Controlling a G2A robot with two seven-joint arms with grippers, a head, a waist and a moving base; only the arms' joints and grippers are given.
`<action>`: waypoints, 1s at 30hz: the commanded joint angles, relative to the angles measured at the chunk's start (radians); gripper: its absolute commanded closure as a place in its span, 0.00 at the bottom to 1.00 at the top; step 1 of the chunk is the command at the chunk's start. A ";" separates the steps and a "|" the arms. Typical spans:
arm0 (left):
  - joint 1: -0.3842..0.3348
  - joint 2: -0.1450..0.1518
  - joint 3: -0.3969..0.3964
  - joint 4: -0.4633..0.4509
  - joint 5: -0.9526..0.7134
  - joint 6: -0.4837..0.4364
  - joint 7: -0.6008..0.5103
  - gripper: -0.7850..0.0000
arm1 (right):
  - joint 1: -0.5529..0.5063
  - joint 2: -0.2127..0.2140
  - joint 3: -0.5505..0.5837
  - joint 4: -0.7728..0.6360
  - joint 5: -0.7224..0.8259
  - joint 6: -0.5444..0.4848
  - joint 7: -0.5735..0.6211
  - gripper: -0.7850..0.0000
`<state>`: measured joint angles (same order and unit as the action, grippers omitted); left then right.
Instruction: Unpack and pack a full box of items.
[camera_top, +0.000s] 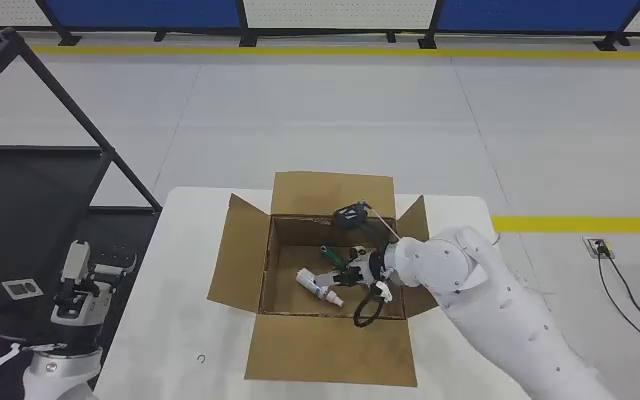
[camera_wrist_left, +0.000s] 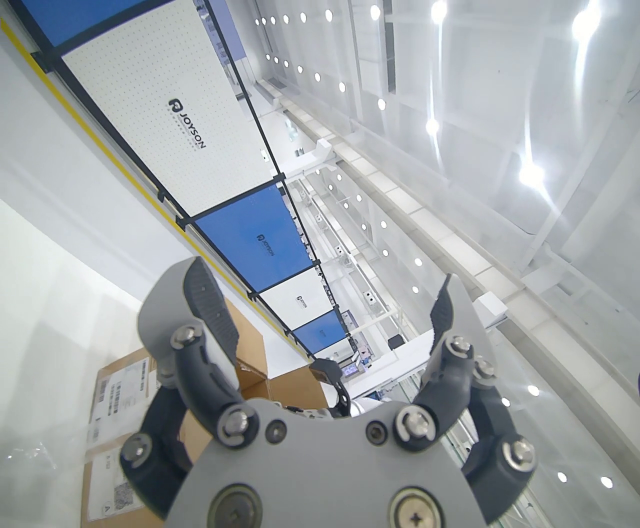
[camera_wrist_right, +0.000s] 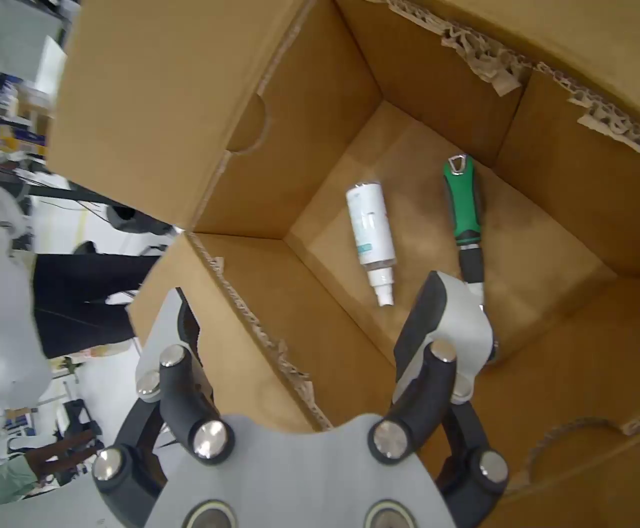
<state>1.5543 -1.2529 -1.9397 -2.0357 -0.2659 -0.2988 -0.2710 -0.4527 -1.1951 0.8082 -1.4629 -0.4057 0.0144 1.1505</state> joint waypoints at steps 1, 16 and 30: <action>0.009 0.000 -0.011 0.003 -0.018 -0.006 -0.006 0.00 | 0.061 -0.022 -0.063 0.068 -0.006 -0.029 0.022 0.00; 0.031 0.000 -0.031 0.003 -0.068 -0.014 -0.021 0.00 | 0.192 -0.115 -0.227 0.314 -0.028 -0.020 -0.002 0.00; 0.031 0.000 -0.031 0.003 -0.068 -0.014 -0.021 0.00 | 0.179 -0.138 -0.296 0.342 -0.182 -0.018 -0.077 0.00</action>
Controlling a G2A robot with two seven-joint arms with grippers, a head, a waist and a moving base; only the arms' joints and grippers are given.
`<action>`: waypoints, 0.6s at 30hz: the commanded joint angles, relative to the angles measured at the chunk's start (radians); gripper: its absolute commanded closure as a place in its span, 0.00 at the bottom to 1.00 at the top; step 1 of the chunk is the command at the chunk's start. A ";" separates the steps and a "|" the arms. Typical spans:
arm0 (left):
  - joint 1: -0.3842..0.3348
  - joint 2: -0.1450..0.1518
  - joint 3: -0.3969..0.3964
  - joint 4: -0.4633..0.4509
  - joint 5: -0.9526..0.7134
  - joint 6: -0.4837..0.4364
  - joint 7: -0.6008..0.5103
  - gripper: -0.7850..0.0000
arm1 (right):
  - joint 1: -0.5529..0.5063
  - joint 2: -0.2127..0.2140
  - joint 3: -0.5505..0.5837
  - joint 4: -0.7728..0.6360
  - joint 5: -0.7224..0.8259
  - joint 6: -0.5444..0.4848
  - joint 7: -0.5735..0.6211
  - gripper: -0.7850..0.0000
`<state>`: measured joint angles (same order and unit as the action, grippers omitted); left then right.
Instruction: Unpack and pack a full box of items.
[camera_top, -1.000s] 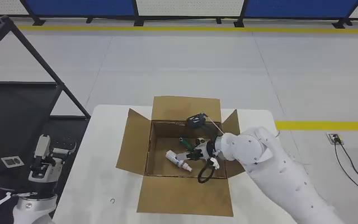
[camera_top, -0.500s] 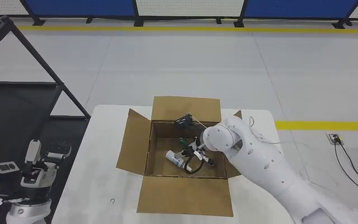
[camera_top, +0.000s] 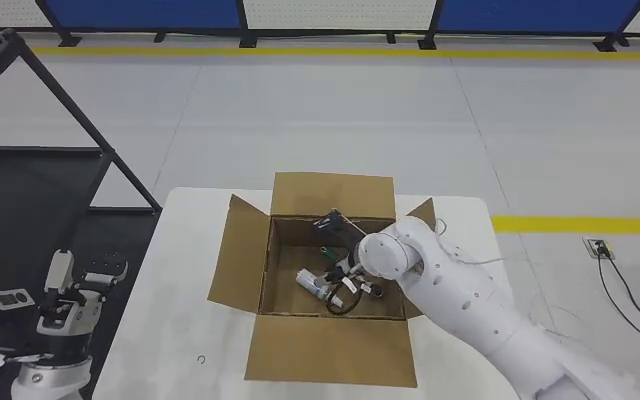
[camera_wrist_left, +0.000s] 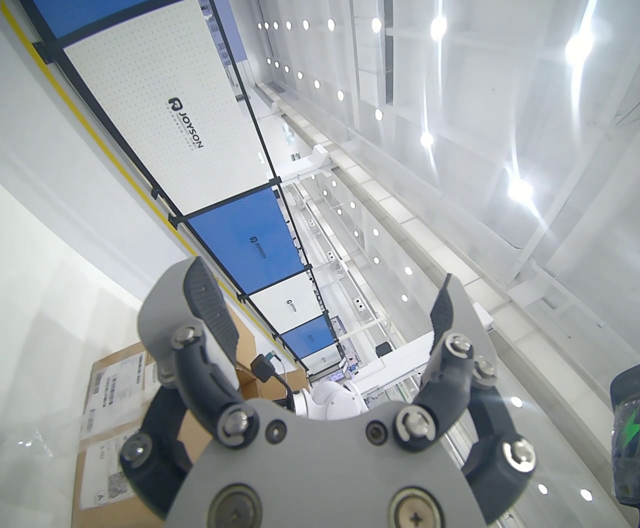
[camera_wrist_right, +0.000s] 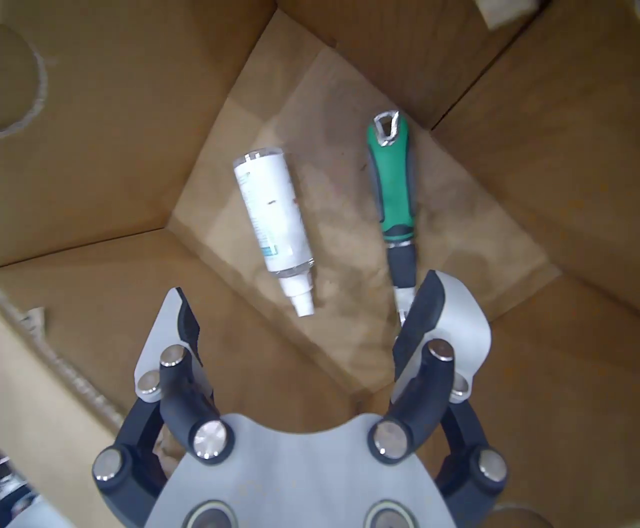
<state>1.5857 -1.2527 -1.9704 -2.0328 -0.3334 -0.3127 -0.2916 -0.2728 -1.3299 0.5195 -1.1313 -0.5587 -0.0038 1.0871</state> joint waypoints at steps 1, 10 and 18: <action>0.000 0.000 0.000 0.000 0.000 0.000 0.000 0.00 | 0.001 -0.007 -0.020 0.011 -0.055 -0.008 -0.016 0.00; 0.000 0.000 0.000 0.000 0.000 0.000 0.000 0.00 | 0.010 -0.042 -0.070 0.096 -0.189 0.006 -0.022 0.02; 0.000 0.000 0.000 0.000 0.000 0.000 0.000 0.00 | 0.030 -0.083 -0.088 0.182 -0.202 -0.032 0.002 0.52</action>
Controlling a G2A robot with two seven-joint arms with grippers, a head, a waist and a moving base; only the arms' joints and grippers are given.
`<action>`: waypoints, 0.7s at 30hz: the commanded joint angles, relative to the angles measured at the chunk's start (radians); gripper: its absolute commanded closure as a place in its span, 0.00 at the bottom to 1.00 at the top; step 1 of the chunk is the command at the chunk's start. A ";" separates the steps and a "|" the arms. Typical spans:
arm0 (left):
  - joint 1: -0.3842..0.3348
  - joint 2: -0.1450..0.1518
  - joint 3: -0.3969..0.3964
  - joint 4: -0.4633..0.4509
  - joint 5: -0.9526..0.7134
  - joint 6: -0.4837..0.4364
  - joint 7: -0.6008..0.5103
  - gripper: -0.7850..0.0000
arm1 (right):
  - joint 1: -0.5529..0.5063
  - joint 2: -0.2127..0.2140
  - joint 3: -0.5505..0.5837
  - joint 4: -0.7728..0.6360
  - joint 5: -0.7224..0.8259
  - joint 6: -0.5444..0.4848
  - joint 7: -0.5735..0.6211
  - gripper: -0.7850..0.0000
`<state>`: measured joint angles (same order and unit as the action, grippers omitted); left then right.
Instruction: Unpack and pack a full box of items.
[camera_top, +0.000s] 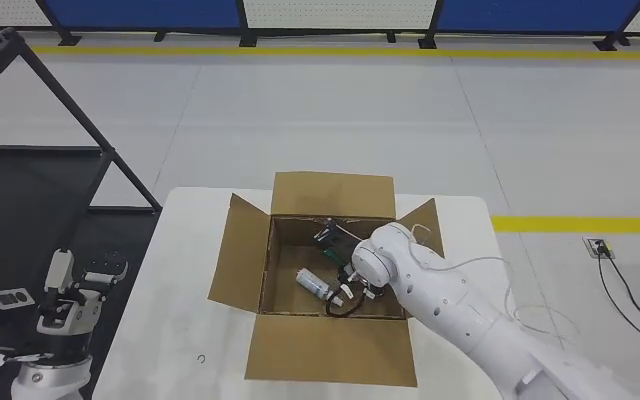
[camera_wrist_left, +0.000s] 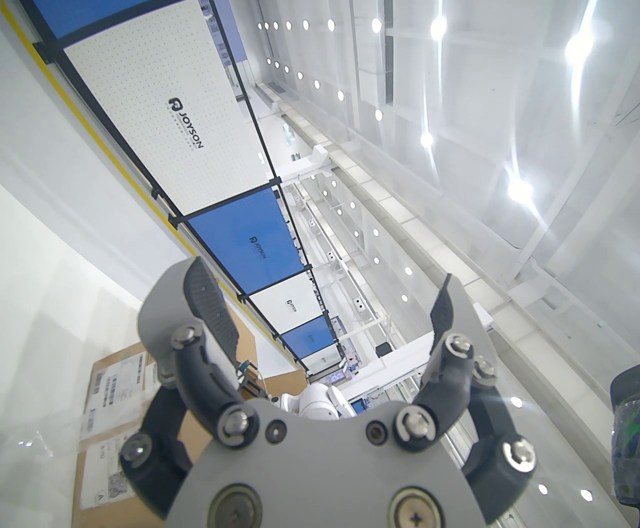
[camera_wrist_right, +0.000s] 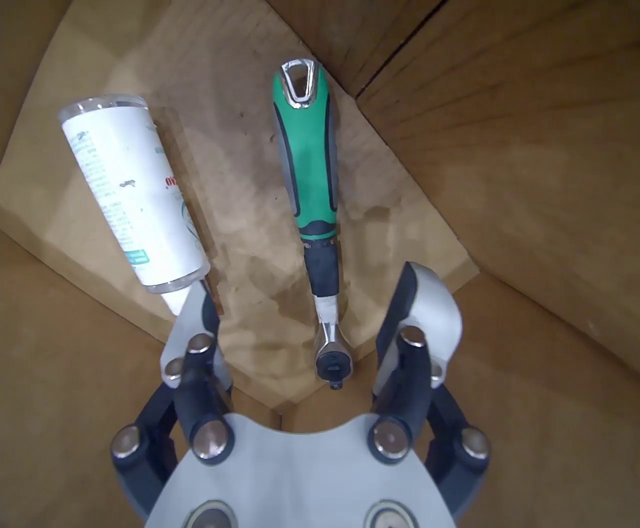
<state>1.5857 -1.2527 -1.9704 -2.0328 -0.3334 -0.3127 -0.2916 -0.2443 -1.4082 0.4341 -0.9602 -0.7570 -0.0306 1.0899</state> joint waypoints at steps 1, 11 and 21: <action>0.000 0.000 0.000 0.000 0.000 0.000 0.000 0.00 | 0.004 -0.010 -0.006 0.023 -0.010 0.000 0.002 0.51; 0.000 0.000 0.000 0.000 0.000 0.000 0.000 0.00 | 0.014 -0.061 -0.023 0.102 -0.056 0.026 -0.017 0.53; 0.000 0.000 0.000 0.000 0.000 0.000 0.000 0.00 | 0.024 -0.102 -0.014 0.205 -0.049 -0.019 -0.028 0.57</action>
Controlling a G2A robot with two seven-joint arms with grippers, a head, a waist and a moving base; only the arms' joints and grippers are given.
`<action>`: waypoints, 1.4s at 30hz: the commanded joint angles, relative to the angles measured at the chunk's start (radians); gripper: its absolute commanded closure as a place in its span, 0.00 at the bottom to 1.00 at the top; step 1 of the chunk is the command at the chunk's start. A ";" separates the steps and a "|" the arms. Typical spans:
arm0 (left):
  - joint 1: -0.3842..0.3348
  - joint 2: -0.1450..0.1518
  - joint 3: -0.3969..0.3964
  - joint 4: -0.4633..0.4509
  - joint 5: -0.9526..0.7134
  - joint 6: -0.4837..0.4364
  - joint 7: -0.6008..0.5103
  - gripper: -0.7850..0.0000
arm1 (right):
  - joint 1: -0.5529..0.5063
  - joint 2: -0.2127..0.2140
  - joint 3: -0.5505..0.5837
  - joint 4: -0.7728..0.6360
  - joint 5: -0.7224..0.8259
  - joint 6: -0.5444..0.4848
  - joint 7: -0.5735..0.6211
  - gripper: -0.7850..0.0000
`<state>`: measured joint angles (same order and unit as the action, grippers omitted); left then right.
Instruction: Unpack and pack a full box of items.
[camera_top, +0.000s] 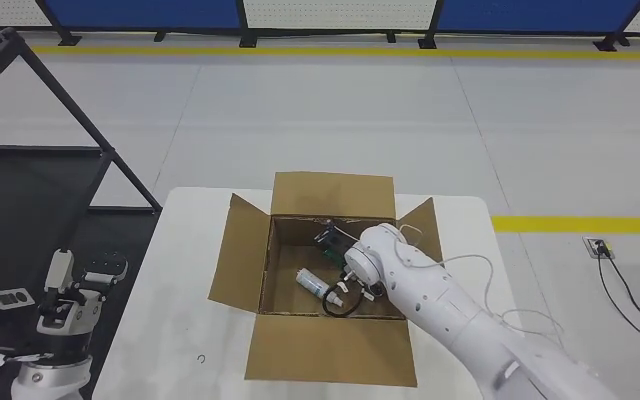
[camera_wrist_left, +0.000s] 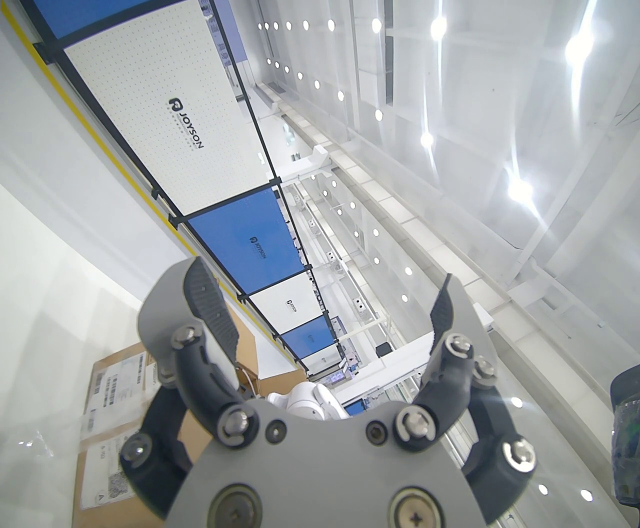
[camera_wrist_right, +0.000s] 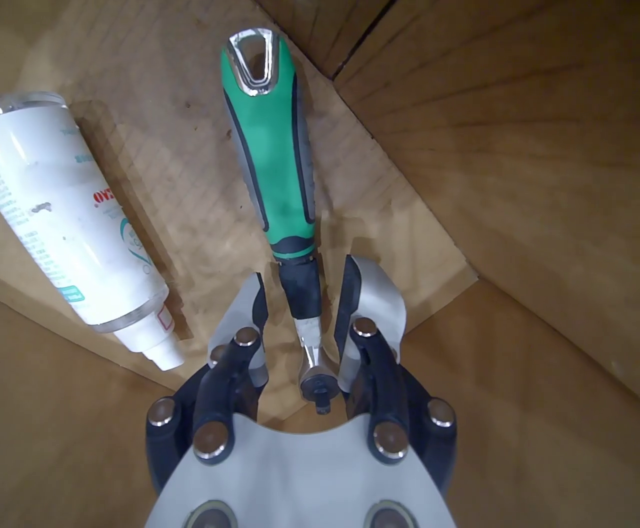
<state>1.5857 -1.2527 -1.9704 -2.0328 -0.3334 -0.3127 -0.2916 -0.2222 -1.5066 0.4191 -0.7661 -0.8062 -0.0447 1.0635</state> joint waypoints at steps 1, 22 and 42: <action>0.000 0.000 0.000 0.000 0.000 0.000 0.000 0.00 | 0.003 -0.008 0.002 0.021 0.002 -0.010 -0.003 0.58; 0.000 0.000 0.000 0.000 0.000 0.000 0.000 0.00 | 0.027 -0.082 0.017 0.167 -0.005 -0.073 -0.004 1.00; 0.000 0.000 0.000 0.000 0.000 0.000 0.000 0.00 | -0.087 0.032 0.173 -0.267 -0.168 -0.101 -0.028 1.00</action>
<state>1.5857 -1.2527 -1.9704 -2.0328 -0.3334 -0.3127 -0.2916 -0.2870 -1.4913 0.5697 -0.9615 -0.9498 -0.1539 1.0281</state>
